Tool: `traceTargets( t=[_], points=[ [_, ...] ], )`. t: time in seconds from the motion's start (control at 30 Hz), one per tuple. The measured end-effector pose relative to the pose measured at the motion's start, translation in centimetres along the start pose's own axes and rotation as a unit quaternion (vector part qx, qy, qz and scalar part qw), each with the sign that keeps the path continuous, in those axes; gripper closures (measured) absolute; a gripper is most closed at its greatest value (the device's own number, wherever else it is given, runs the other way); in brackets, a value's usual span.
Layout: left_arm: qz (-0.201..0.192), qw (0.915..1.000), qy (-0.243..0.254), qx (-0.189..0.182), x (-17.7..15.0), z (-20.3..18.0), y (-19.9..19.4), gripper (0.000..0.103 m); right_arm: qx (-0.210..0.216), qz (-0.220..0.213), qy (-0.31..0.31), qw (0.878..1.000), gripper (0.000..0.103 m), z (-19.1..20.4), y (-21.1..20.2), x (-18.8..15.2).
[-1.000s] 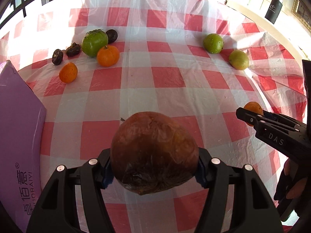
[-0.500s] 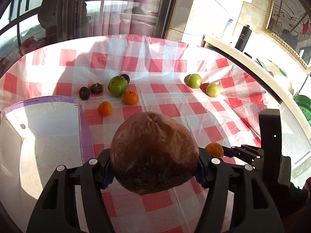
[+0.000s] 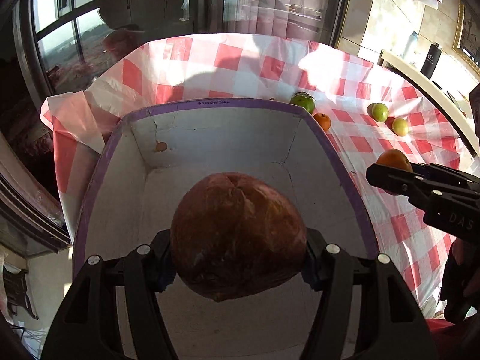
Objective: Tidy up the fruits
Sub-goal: 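Carry the brown fruit and tangerine in both grippers over the white box, then open both grippers to drop the brown fruit and tangerine into the box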
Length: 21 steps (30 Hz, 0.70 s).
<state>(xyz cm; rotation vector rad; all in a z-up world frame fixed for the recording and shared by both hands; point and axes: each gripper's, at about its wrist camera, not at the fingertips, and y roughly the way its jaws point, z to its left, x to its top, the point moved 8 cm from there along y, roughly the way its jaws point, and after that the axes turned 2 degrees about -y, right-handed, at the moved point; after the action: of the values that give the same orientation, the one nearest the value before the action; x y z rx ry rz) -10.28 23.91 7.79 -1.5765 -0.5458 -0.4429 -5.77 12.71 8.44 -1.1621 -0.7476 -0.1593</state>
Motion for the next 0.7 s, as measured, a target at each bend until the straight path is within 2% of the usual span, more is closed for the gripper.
traceTargets(
  t=[0.07,0.2,0.3,0.4,0.47,0.57,0.7],
  points=[
    [0.015,0.9998,0.001,0.009,-0.8,1.0,0.3,0.039,0.017,0.003,-0.008,1.0,0.062,1.3,0.5,0.5],
    [0.058,0.9981,0.012,0.016,-2.5,2.5,1.6,0.039,0.023,0.027,-0.029,0.999,0.062,4.1,3.0,1.1],
    [0.087,0.9959,0.021,0.014,-3.6,2.9,2.3,0.039,0.007,0.08,-0.067,0.995,0.062,5.4,5.8,0.3],
    [0.122,0.9917,0.038,0.012,-4.8,2.7,3.4,0.039,-0.005,0.136,-0.106,0.985,0.062,6.3,8.5,-1.0],
    [0.147,0.988,0.047,0.007,-5.6,2.5,4.1,0.039,-0.02,0.175,-0.142,0.974,0.062,7.0,10.2,-1.8],
    [0.185,0.9811,0.056,-0.001,-6.6,2.1,5.0,0.039,-0.047,0.242,-0.187,0.951,0.062,7.3,12.8,-3.0],
    [0.237,0.9692,0.067,-0.004,-8.2,1.6,6.1,0.039,-0.066,0.324,-0.171,0.928,0.062,5.9,15.4,-5.2]
  ],
)
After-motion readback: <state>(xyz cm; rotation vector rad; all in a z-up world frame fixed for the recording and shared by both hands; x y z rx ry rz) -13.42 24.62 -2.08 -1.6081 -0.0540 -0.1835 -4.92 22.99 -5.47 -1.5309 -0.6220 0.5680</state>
